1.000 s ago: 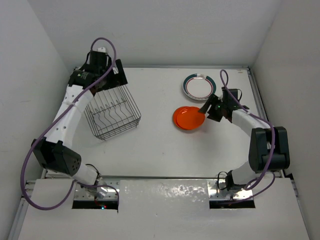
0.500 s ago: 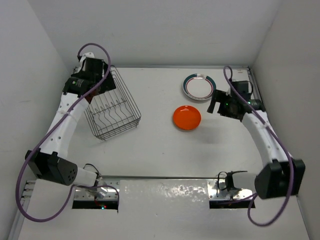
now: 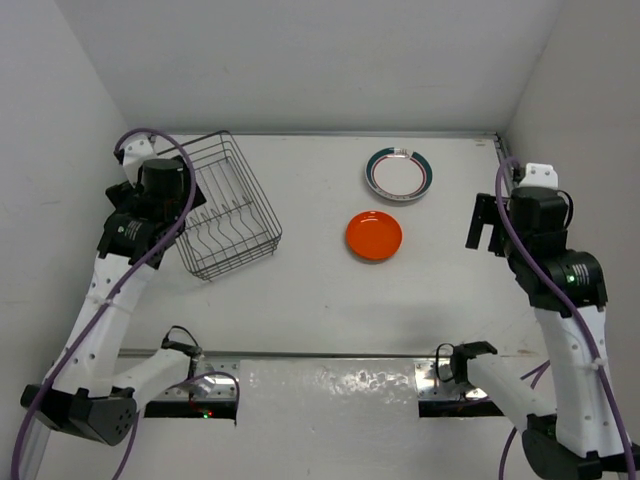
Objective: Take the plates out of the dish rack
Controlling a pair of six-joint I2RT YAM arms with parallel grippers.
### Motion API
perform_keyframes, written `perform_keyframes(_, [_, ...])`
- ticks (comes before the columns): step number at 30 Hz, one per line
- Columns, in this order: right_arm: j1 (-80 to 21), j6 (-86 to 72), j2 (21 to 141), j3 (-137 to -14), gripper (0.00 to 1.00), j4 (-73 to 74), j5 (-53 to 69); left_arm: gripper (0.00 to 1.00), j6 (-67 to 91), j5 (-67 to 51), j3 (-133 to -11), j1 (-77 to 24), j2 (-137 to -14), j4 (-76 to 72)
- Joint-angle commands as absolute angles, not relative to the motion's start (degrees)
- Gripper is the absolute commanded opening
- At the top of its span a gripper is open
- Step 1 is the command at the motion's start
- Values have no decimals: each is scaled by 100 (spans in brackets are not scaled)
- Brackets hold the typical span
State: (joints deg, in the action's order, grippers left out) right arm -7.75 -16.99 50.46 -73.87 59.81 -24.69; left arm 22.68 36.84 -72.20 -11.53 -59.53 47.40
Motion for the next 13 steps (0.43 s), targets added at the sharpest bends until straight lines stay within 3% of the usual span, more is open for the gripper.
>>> perform_keyframes(1, [-879,-1241,4782,-7541,99,6354,-2988,100,2285,3885,-6926,-1116,-5784,4509])
perform_keyframes(13, [-940,-1090,4474,-7181,99,6214,-2900,100,2162,3946,-6680,-1213,-5634,4474])
